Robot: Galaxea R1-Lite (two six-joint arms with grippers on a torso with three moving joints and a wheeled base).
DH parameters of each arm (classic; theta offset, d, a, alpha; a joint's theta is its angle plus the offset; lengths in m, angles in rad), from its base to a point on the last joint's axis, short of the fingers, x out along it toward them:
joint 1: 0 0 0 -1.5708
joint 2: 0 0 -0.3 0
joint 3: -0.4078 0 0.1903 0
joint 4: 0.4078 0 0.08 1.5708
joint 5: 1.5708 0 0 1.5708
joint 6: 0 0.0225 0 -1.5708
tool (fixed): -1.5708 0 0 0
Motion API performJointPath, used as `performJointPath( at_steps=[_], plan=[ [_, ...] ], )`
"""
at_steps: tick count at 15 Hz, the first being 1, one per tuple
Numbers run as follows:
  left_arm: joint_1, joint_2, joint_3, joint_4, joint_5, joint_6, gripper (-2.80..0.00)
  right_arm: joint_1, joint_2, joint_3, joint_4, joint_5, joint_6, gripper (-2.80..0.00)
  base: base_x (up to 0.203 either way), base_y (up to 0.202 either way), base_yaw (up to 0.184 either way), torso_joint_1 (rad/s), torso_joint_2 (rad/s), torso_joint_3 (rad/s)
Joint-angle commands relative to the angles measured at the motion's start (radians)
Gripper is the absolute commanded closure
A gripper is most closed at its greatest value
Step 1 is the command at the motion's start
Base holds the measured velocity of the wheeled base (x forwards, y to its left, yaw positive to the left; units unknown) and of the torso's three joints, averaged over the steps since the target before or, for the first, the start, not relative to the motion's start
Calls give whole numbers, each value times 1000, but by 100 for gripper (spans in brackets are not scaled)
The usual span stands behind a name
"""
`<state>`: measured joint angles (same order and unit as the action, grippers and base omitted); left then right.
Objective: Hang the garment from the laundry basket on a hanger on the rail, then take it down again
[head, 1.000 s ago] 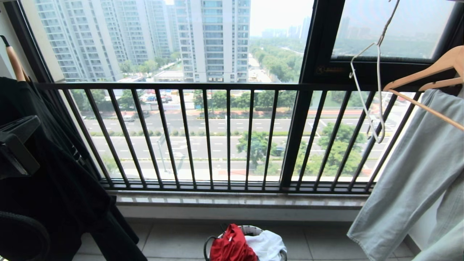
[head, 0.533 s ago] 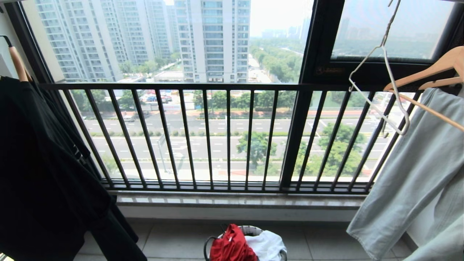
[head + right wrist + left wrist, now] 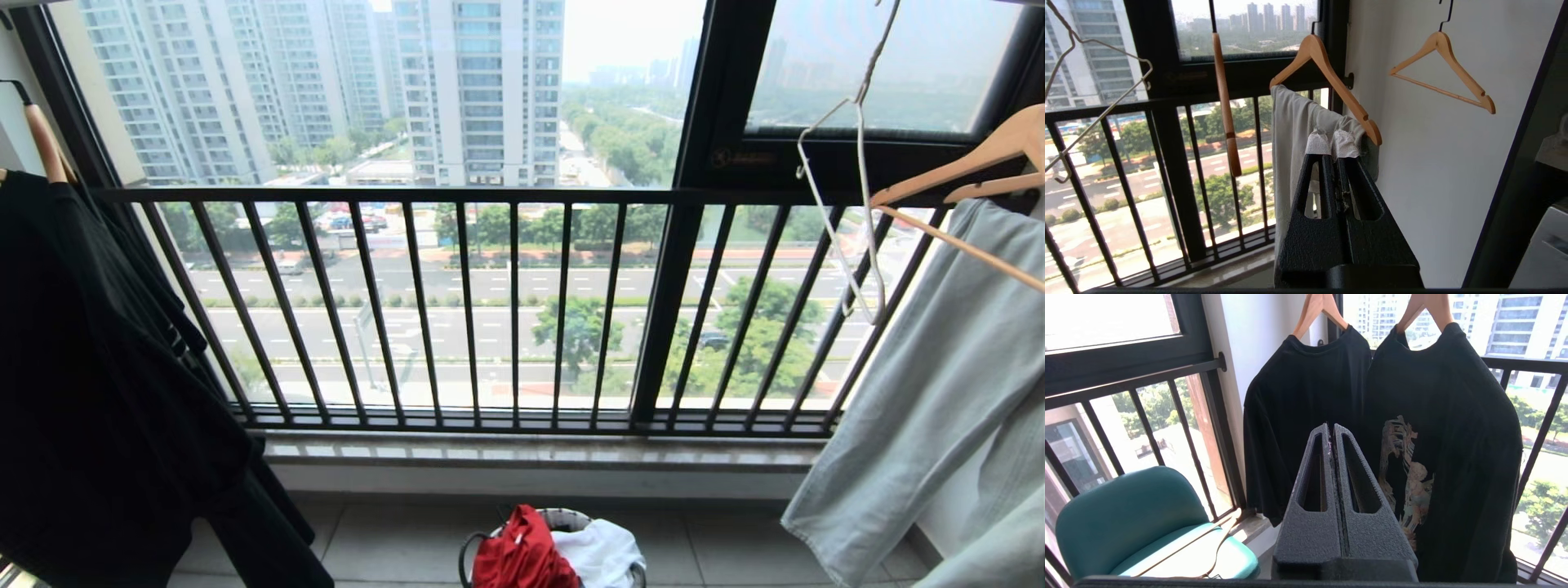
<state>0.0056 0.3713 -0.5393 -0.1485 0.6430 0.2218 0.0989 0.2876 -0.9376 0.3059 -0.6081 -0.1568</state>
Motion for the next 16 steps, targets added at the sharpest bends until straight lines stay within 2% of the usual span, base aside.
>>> performJointPath(
  at_steps=[1, 3, 5, 7, 10, 11, 14, 16],
  plan=[
    [21, -67, 30, 2, -9, 4, 0, -6, -9, 1, 14, -35, 1, 0, 0, 0, 0, 0, 0, 0],
    [21, -91, 118, -4, -20, 4, 0, -8, -8, 7, 48, -72, 16, 0, 0, 0, 0, 0, 0, 0],
    [20, -142, 177, -5, -28, 1, 0, -72, -9, 18, 61, -64, 17, 0, 0, 0, 0, 0, 0, 0],
    [19, -180, 236, -4, -109, -10, 0, -88, -21, 59, 63, -50, 16, 0, 0, 0, 0, 0, 0, 0],
    [2, -252, 357, -5, -158, -32, 0, -85, -99, 187, 62, -10, 18, 0, 0, 0, 0, 0, 0, 0],
    [-2, -278, 398, -5, -200, -42, 0, -88, -139, 254, 60, 39, 18, 0, 0, 0, 0, 0, 0, 0],
    [-4, -367, 487, -1, -390, -93, 0, -91, -251, 438, 57, 265, 22, 0, 0, 0, 0, 0, 0, 0],
    [-4, -371, 538, -1, -436, -118, 0, -91, -280, 549, 26, 342, 41, 0, 0, 0, 0, 0, 0, 0]
  ],
)
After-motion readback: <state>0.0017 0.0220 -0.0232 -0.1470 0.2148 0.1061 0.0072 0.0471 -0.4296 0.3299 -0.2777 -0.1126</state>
